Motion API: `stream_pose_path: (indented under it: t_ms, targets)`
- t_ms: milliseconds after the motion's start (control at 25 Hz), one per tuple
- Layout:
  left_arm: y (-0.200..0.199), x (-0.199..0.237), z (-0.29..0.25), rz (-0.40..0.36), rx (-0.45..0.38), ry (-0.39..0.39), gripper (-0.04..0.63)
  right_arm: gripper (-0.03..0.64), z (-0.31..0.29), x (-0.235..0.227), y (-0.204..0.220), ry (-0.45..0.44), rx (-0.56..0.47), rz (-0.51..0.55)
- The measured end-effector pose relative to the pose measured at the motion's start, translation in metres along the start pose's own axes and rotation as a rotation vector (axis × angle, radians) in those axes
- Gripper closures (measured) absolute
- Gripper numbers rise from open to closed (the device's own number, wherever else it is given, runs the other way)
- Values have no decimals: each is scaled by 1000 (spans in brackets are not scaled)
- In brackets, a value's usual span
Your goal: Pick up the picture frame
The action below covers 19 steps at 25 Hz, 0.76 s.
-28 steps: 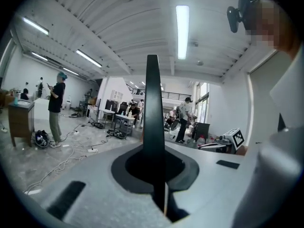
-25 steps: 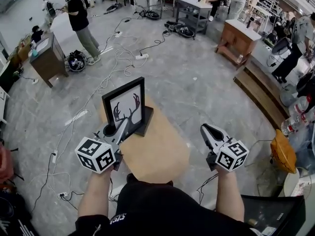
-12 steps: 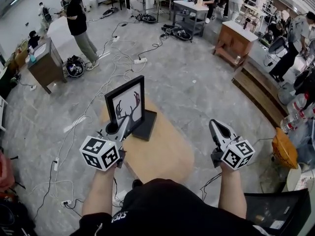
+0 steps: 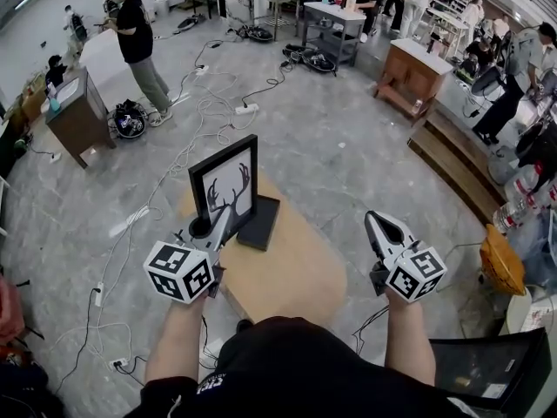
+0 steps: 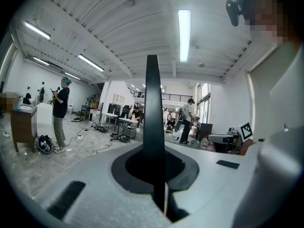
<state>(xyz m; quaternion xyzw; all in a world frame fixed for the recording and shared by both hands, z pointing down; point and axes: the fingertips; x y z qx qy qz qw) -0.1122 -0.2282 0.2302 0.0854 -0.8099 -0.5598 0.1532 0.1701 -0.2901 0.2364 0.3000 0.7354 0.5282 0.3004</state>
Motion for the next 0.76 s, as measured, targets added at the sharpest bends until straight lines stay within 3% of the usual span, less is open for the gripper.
stream_pose_path:
  t_ms: [760]
  targets:
    - [3, 9, 11, -25, 9, -41, 577, 614, -8, 18, 5, -25, 16, 20]
Point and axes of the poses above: the fingertips, and each gripper's own axes: z backward along the fingers, x to its left, y out of its underside, and after that the axes turned 12 degrees about x, right-handed
